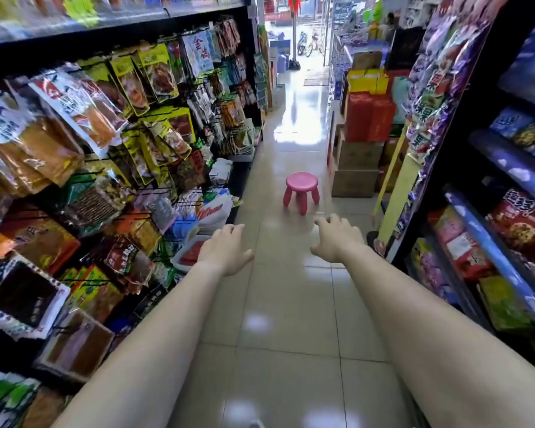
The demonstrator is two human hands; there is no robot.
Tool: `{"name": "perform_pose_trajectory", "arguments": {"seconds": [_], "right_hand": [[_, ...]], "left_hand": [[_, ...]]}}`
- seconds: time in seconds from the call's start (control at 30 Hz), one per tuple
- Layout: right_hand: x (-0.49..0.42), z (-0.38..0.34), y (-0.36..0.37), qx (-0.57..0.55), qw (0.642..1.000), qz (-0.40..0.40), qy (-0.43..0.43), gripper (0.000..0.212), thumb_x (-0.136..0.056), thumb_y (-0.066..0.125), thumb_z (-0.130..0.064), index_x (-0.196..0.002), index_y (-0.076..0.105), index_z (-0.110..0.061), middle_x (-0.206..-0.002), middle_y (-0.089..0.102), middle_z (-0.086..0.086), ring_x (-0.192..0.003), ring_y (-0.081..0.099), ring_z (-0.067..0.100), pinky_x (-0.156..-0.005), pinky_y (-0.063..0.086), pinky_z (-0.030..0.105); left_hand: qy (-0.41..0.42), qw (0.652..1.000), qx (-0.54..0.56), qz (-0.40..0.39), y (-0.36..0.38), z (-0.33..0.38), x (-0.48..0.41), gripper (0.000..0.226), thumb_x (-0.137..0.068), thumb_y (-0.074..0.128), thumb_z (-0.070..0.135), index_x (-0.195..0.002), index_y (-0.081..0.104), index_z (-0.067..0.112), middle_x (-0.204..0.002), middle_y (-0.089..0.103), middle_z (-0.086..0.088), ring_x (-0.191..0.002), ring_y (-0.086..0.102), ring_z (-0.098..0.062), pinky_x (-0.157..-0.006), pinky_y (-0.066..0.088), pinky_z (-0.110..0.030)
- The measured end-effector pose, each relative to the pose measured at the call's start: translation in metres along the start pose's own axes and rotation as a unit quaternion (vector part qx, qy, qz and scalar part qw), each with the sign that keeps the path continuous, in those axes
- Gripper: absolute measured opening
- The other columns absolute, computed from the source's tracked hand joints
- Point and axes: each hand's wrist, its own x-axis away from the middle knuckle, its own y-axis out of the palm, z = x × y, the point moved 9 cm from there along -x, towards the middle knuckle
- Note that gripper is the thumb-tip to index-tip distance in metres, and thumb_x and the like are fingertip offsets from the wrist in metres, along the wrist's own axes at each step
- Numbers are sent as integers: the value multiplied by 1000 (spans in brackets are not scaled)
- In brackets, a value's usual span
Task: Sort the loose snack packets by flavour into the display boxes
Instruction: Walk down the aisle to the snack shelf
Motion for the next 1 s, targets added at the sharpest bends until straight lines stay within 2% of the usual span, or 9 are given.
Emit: {"name": "perform_pose_trajectory", "arguments": {"seconds": [0.33,0.57,0.73,0.8,1.0], "right_hand": [[-163,-30,-12,38,998,-33,35,71,-88,63,-50,-147,36,-22,-149,37,11,-134,39,34,-103,41,49],[-276,-49,-35,32,998,-11,54,72,-86,64,-50,-147,36,-21,-148,38,11,-133,41,33,-102,43,50],[-352,-39,-31,8,997,-24,77,69,-87,64,-50,-144,39,-21,-147,38,10,-133,40,33,-102,43,50],[-388,-32,-28,6,996,-29,81,68,-87,63,-50,-144,39,-21,-146,39,10,-133,40,33,-102,43,49],[-516,-14,-36,-25,996,-35,78,56,-88,59,-51,-135,46,-23,-142,42,9,-130,42,32,-100,41,48]], "left_hand": [[0,999,32,-32,4,-71,-175,71,-92,55,44,-153,30,19,-154,37,-8,-138,39,-33,-104,44,-49],[31,998,28,-41,-10,-95,-298,71,-93,55,43,-153,30,16,-149,43,-13,-135,43,-33,-104,44,-45],[49,997,12,-51,-7,-98,-385,72,-92,54,45,-154,29,17,-152,39,-9,-140,36,-30,-106,43,-47],[47,998,3,-49,-5,-101,-423,71,-92,55,43,-153,31,18,-152,38,-8,-139,38,-31,-102,44,-46],[37,997,6,-71,1,-115,-545,71,-94,56,42,-154,28,16,-152,37,-11,-137,40,-32,-105,44,-45]]}}
